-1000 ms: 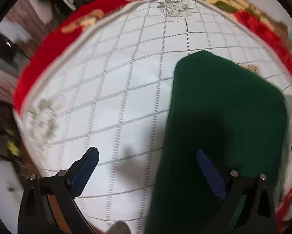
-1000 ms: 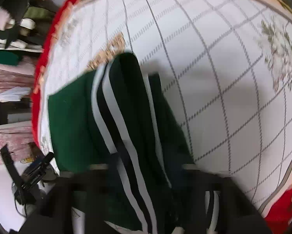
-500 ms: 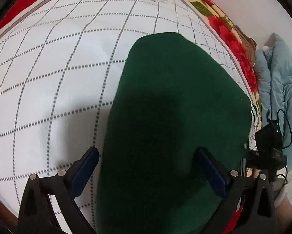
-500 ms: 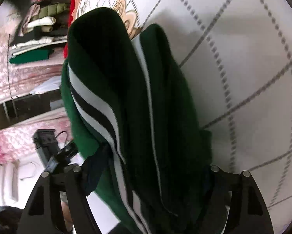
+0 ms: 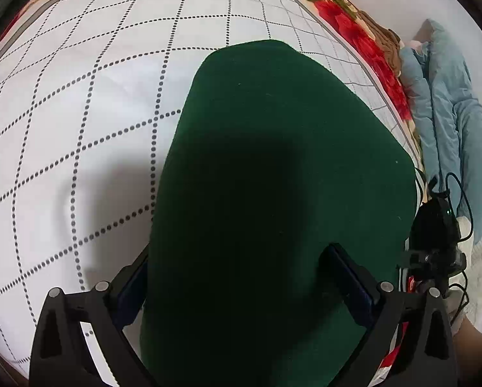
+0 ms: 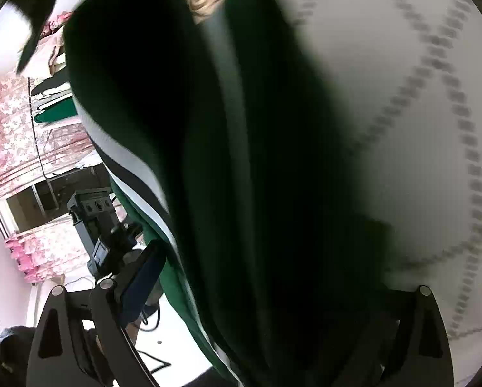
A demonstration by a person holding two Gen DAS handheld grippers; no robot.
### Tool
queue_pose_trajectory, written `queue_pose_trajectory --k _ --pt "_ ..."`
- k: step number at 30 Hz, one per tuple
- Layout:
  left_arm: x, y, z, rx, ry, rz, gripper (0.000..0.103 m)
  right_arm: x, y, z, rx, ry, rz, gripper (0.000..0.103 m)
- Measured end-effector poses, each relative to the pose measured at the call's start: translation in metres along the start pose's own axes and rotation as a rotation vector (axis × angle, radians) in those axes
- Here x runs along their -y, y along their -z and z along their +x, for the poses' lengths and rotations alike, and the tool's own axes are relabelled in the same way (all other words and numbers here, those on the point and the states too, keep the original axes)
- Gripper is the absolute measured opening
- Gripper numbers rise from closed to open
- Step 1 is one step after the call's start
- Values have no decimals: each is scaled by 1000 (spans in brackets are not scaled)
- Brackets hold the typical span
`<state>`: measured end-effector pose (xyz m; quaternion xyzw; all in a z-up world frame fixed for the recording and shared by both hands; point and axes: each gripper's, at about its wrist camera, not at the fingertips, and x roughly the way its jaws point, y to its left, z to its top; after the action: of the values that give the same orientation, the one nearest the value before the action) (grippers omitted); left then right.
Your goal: Fold large clothes
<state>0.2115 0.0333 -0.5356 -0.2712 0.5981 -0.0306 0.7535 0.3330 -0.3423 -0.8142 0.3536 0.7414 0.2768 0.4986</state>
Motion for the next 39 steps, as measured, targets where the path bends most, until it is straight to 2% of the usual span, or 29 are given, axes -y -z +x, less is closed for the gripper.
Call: queue_pose_trajectory --k 1,2,3,4,7,10,11,14,17,23,29,34,39 --pt "-1 -2 -4 8 -8 10 103 -2 1 5 10 -37 31 94" --pt "-3 -4 -7 17 -13 20 103 -6 4 10 24 -122 59 91" --pt "-6 -6 -8 20 -9 22 103 -10 6 11 35 -168 51 88" --pt "-13 -11 -10 15 16 17 103 -11 8 12 49 -180 43 78" --pt "-14 -15 -4 -7 41 59 102 3 11 32 88 -57 69 79" --pt "-3 -15 -6 -8 21 122 102 7 13 55 127 -39 105 80" --pt "0 -16 -7 -5 17 135 101 0 15 62 143 -9 99 76" --pt "14 -21 -22 17 8 203 101 -16 23 71 170 -35 114 62" --pt "25 -31 -33 16 20 245 101 -33 32 81 193 -80 119 57" --pt "45 -58 -53 36 10 323 101 -53 33 89 253 -127 131 56" --pt "82 -101 -59 70 -1 376 101 -63 23 73 301 -183 129 56" --pt "125 -152 -56 109 9 416 101 -78 -4 53 350 -194 129 56" --pt "152 -207 -42 134 37 421 101 -96 -55 38 381 -187 114 56"
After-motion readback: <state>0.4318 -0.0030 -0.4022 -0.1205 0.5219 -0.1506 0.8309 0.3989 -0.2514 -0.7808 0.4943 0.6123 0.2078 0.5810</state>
